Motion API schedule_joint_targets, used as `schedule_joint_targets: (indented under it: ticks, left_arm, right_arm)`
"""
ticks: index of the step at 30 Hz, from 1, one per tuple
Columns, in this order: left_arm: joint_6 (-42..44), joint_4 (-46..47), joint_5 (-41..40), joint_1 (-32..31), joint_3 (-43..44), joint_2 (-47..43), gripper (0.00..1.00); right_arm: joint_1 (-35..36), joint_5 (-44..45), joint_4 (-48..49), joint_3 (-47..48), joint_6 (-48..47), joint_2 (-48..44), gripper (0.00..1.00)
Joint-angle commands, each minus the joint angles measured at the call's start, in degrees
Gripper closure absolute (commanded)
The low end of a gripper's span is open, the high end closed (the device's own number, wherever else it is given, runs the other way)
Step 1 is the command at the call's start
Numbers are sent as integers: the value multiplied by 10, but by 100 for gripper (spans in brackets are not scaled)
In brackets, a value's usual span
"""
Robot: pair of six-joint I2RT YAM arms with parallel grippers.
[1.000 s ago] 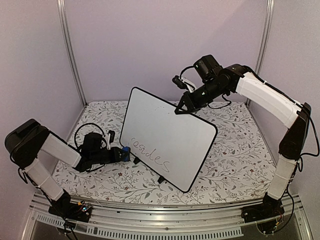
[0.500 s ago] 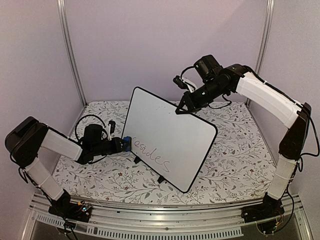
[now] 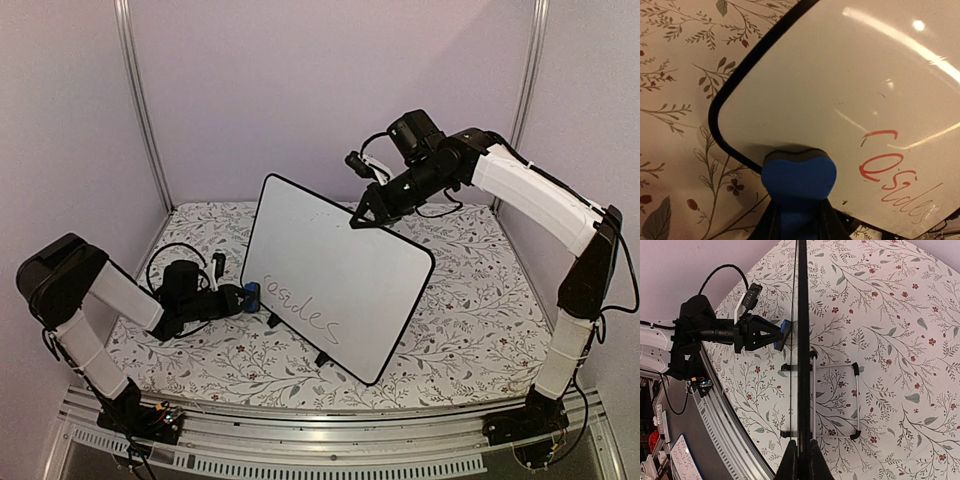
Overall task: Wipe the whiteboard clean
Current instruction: Erase the whiteboard from the whiteboard stand.
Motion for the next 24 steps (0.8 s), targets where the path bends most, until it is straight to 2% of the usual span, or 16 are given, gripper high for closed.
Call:
schedule_joint_targets:
  ticks: [1, 11, 19, 24]
  left_arm:
    - [-18, 36, 14, 3, -23, 8, 100]
    - [-18, 16, 1, -10, 0, -5, 100]
    - [30, -95, -31, -8, 96, -43, 100]
    - [35, -117, -31, -15, 111, -52, 100]
  right_arm:
    - [20, -19, -40, -13, -42, 13, 100]
    - [20, -18, -41, -12, -41, 14, 100]
    - [20, -19, -41, -13, -41, 13, 100]
    - [20, -19, -40, -14, -41, 12, 100]
